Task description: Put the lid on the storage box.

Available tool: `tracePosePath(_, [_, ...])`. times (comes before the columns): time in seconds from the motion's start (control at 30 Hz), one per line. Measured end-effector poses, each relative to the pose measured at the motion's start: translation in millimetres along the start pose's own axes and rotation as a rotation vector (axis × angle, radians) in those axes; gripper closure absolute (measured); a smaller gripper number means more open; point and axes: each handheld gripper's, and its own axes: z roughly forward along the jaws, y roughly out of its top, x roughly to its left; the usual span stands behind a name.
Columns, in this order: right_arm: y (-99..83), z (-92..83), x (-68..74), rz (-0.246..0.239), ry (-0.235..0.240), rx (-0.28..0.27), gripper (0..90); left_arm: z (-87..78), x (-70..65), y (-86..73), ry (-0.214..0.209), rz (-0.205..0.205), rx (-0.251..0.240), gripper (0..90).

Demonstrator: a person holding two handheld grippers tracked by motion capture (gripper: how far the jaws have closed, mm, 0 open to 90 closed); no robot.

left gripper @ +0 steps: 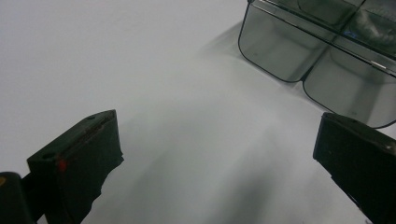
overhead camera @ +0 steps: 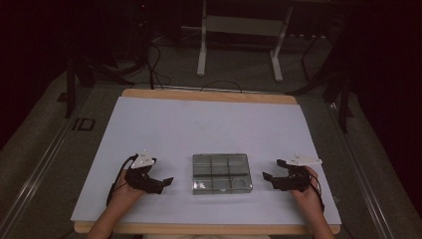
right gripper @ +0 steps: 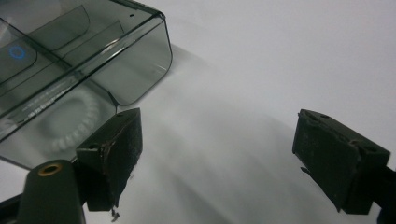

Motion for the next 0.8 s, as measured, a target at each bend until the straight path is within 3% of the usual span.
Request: tracePosePath(0.8, [-21.9,-20.8,-10.4,0.037,-0.065,-0.031,15.9,-12.3,10.0,-9.7,0.053,-0.039,-0.021,1.2])
